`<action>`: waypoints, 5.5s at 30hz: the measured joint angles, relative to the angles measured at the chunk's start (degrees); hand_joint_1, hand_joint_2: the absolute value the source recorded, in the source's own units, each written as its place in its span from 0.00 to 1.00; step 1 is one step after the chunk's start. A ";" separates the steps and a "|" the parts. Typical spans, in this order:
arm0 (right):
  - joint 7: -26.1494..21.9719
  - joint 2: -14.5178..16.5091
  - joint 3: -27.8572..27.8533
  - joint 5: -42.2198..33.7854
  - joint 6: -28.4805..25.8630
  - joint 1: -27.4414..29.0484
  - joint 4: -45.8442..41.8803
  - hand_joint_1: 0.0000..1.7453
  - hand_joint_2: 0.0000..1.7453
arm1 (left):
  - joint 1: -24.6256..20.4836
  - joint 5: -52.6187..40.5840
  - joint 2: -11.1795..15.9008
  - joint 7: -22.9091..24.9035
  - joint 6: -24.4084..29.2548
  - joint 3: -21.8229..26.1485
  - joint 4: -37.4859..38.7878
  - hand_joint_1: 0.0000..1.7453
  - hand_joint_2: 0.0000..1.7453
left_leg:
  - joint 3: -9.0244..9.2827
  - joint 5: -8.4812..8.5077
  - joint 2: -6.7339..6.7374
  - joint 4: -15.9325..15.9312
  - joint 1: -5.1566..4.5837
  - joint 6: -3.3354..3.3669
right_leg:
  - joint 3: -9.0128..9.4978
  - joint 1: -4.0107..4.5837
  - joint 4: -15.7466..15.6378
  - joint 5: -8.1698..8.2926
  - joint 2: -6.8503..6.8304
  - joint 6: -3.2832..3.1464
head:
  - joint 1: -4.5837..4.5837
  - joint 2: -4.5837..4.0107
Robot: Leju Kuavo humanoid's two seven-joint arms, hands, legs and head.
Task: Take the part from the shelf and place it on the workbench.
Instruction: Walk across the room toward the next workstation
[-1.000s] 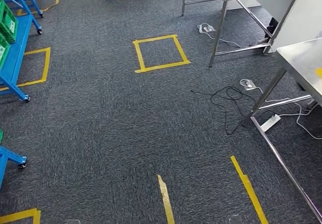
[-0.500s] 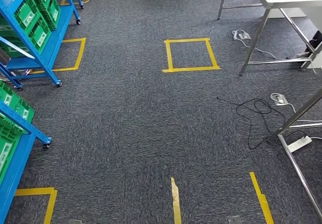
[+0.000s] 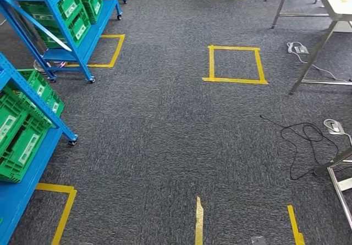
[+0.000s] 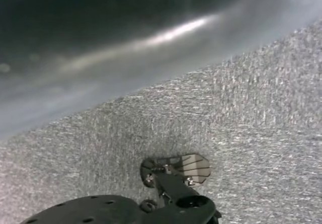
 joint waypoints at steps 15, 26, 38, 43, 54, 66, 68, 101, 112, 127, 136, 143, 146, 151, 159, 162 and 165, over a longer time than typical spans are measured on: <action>0.10 0.04 0.03 0.53 -0.60 0.20 -0.07 0.00 0.00 | 0.05 -0.74 -0.42 0.76 -0.27 -0.18 0.00 0.00 0.00 | 0.65 0.05 -9.70 -0.69 0.62 0.37 | -1.93 -1.11 0.81 1.16 10.24 1.13 | 0.58 0.00; 0.10 0.09 0.02 0.57 -0.89 0.48 -0.07 0.00 0.00 | 0.39 -0.96 -0.57 0.93 -0.27 -0.19 0.00 0.00 0.00 | -7.55 -2.56 -3.74 12.71 0.88 -0.83 | 0.61 -0.37 0.06 -0.60 2.79 -0.91 | -0.18 0.00; 0.08 0.29 0.04 0.58 -0.93 0.09 -0.07 0.00 0.00 | 0.07 -1.39 -0.46 1.01 -0.37 -0.16 0.00 0.00 0.00 | 1.85 -0.49 -4.61 -1.30 0.12 2.58 | -4.83 -0.63 14.19 -7.79 5.46 1.94 | 0.02 -0.01; 0.08 0.18 0.03 0.58 -1.02 0.53 -0.06 0.00 0.00 | 0.52 -1.44 -0.78 1.02 -0.42 -0.16 0.00 0.00 0.00 | 4.75 -2.88 -8.39 -1.09 0.69 1.35 | -6.49 -1.25 6.25 -0.46 7.62 2.99 | 0.14 -0.02; 0.08 0.20 0.02 0.51 -1.08 0.73 -0.07 0.00 0.00 | 0.15 -1.55 -0.66 1.19 -0.44 -0.16 0.04 0.00 0.00 | -5.86 -9.13 -4.14 16.01 1.02 -1.38 | -2.67 -1.16 1.57 1.07 4.43 -0.49 | -0.08 -0.02; 0.02 0.31 0.03 0.59 -1.01 0.48 -0.07 0.00 0.00 | 0.33 -2.01 -0.78 1.85 -0.80 -0.16 0.13 0.00 0.00 | -1.30 0.04 -1.82 0.79 0.12 1.69 | -0.34 -0.43 5.16 -5.50 3.44 1.51 | -0.12 -0.01; 0.03 0.31 0.04 0.59 -1.02 0.56 -0.07 0.00 0.00 | -0.11 -2.06 -0.85 1.86 -0.79 -0.16 0.13 0.00 0.00 | -1.09 -0.23 -3.47 0.77 0.12 2.13 | -4.37 -0.49 12.41 -8.79 5.34 1.72 | 0.10 0.00; 0.10 0.31 0.05 0.28 -1.58 0.29 -0.09 0.00 0.00 | 0.16 -3.72 -1.08 1.90 -0.81 -0.13 0.25 0.00 0.00 | -0.12 -0.51 -3.83 0.17 1.11 1.17 | -7.96 -0.90 16.42 -8.08 5.68 2.00 | 0.33 0.00; 0.26 0.33 -0.03 -0.36 -1.69 0.08 -0.09 0.00 0.00 | 0.16 -3.88 -0.96 1.90 -0.81 0.02 0.24 0.00 0.00 | -0.75 -4.75 -4.46 4.85 1.07 -1.64 | -2.58 -1.12 1.53 0.79 5.89 -0.20 | -0.01 0.01; 0.24 0.45 -0.05 -0.55 -1.49 -0.14 -0.09 0.00 0.00 | 0.38 -4.32 -0.87 1.85 -0.79 0.22 0.24 0.00 0.00 | 0.04 -0.05 -3.88 -0.50 1.13 0.32 | -1.80 -0.62 2.19 -1.28 5.49 1.21 | -0.04 0.00; 0.25 0.38 -0.05 -0.48 -1.50 -0.04 -0.09 0.00 0.00 | 0.29 -4.43 -1.06 1.85 -0.79 0.39 0.24 0.00 0.00 | 1.07 -0.54 -3.92 -1.01 1.32 0.67 | -7.89 -0.84 12.04 -3.94 5.69 2.01 | 0.20 0.00; 0.25 0.31 -0.07 -0.39 -1.51 0.06 -0.10 0.00 0.00 | 0.19 -4.69 -1.01 1.85 -0.81 0.73 0.24 0.00 0.00 | 1.55 -2.59 -4.14 0.61 1.13 -1.31 | -2.91 -1.12 1.45 1.11 5.93 0.32 | 0.08 0.00; 0.23 0.31 -0.07 -0.35 -1.55 -0.01 -0.10 0.00 0.00 | 0.16 -4.87 -1.00 1.85 -0.81 0.78 0.24 0.00 0.00 | -3.00 -7.13 -4.03 9.80 1.35 -2.08 | -2.61 -1.17 1.37 0.80 5.75 -0.38 | -0.14 0.00; 0.24 0.32 -0.07 -0.30 -1.60 0.04 -0.09 0.00 0.00 | 0.40 -4.96 -1.04 1.85 -0.81 0.86 0.24 0.00 0.00 | -4.99 -2.85 -4.02 10.56 1.26 -1.24 | -1.40 -0.85 1.34 -0.04 5.81 -0.62 | -0.15 0.00; 0.21 0.49 -0.07 -0.27 -1.61 -0.20 -0.09 0.00 0.00 | 0.41 -4.97 -0.93 1.81 -0.79 1.02 0.24 0.00 0.00 | 0.31 0.03 -3.82 -0.88 1.03 0.60 | -1.52 -0.57 2.85 -2.09 5.64 1.42 | -0.02 0.00; 0.22 0.48 -0.05 -0.20 -1.62 -0.12 -0.09 0.00 0.00 | 0.27 -4.96 -1.01 1.81 -0.79 1.04 0.24 0.00 0.00 | 0.98 -0.36 -3.80 -1.21 1.10 1.04 | -7.49 -0.60 13.30 -6.12 5.71 1.96 | 0.12 0.00; 0.24 0.45 -0.07 -0.16 -1.63 0.06 -0.10 0.00 0.00 | 0.37 -4.97 -1.13 1.81 -0.80 1.06 0.24 0.00 0.00 | 2.03 -1.22 -3.87 -1.18 1.10 0.96 | -10.05 -0.65 15.27 -3.84 5.70 2.27 | 0.16 0.00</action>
